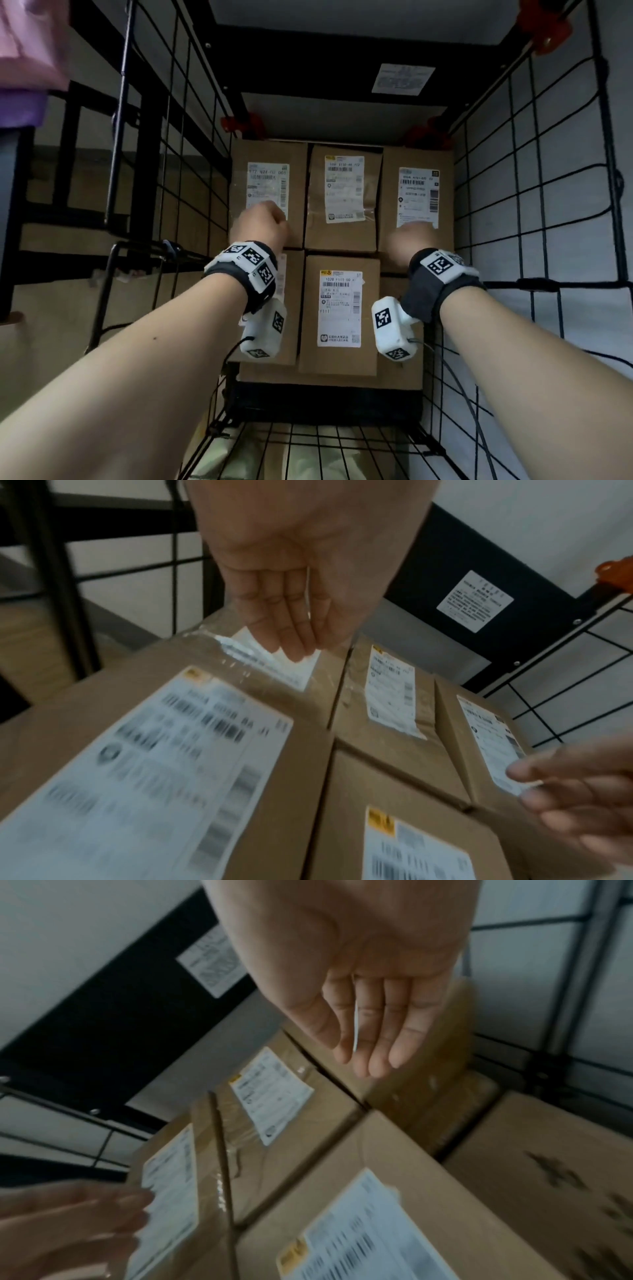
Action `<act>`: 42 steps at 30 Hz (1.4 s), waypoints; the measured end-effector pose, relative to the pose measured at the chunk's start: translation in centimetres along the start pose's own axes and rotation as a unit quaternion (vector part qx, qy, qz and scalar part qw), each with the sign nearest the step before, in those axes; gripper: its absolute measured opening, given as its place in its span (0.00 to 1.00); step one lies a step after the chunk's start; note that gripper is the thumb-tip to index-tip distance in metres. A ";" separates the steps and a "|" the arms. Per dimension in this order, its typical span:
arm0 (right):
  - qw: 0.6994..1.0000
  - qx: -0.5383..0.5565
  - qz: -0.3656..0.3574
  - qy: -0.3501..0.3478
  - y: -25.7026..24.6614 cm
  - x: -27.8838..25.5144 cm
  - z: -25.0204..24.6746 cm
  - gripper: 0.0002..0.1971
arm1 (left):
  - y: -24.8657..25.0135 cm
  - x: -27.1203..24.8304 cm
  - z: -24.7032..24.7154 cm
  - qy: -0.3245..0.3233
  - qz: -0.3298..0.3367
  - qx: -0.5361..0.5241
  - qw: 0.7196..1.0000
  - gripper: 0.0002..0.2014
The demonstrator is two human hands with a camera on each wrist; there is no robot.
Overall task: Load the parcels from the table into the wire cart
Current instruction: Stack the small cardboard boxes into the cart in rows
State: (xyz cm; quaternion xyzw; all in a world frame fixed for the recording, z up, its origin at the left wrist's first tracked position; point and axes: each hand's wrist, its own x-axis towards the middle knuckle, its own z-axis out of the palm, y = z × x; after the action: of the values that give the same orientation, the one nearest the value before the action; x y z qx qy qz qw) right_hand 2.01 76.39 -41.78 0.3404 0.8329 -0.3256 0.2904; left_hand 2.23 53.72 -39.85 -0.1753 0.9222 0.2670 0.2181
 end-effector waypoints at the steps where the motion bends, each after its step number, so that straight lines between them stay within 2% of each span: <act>1: 0.999 -0.025 -0.019 0.005 -1.5 -0.3 -0.5 0.09 | 0.4 0.8 -0.4 0.000 0.011 0.006 1.000 0.10; 4: 0.992 -0.097 -0.083 0.005 -5.5 -0.4 -1.1 0.13 | 1.4 3.5 -1.2 0.000 0.033 0.022 0.999 0.13; 7: 0.983 -0.112 -0.146 0.005 -9.1 0.6 -0.9 0.14 | 2.6 6.3 -1.8 -0.004 0.026 0.048 0.998 0.18; 9: 0.978 -0.121 -0.172 -0.002 -10.9 2.2 -0.4 0.19 | 3.4 8.3 -2.1 -0.007 0.034 0.082 0.996 0.23; 12: 0.967 -0.153 -0.204 -0.012 -12.7 4.4 0.4 0.27 | 4.0 10.8 -2.3 0.025 0.088 0.145 0.985 0.30; 14: 0.955 -0.201 -0.214 -0.034 -13.1 5.6 1.0 0.31 | 4.2 11.7 -2.4 -0.008 0.092 0.180 0.979 0.36; 16: 0.943 -0.250 -0.211 -0.051 -13.0 6.5 1.6 0.32 | 4.1 12.1 -2.5 -0.076 0.078 0.196 0.975 0.41; 18: 0.941 -0.259 -0.216 -0.038 -12.4 7.0 2.0 0.32 | 3.8 12.1 -2.3 -0.104 0.072 0.190 0.974 0.43; 22: 0.942 -0.245 -0.226 -0.026 -11.4 6.8 2.2 0.31 | 3.2 11.5 -1.5 -0.075 0.074 0.190 0.976 0.42; 26: 0.945 -0.244 -0.213 -0.048 -11.2 6.5 2.1 0.32 | 3.1 11.1 -0.9 -0.098 0.061 0.187 0.976 0.43; 28: 0.947 -0.236 -0.211 -0.051 -11.2 6.4 1.9 0.32 | 2.9 10.8 -0.8 -0.079 0.057 0.170 0.981 0.43; 31: 0.942 -0.239 -0.234 0.012 -11.4 7.0 0.3 0.30 | 2.3 10.2 -1.3 -0.001 0.042 0.094 0.995 0.40; 34: 0.936 -0.263 -0.220 0.076 -10.9 8.2 -2.1 0.30 | 1.6 9.4 -1.7 0.013 -0.015 0.018 1.000 0.41; 37: 0.939 -0.304 -0.154 0.051 -9.6 8.8 -3.6 0.27 | 1.4 8.2 -1.1 -0.003 -0.064 0.000 0.998 0.44; 42: 0.950 -0.275 -0.147 0.029 -7.1 7.7 -3.1 0.28 | 1.8 6.7 0.3 -0.002 -0.078 0.013 0.997 0.45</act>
State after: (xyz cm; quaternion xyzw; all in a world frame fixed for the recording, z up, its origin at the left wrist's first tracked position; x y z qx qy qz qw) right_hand -8.77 77.65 -42.80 0.1300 0.9391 -0.1130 0.2974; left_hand -4.09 53.94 -42.67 -0.2433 0.9086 0.2378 0.2422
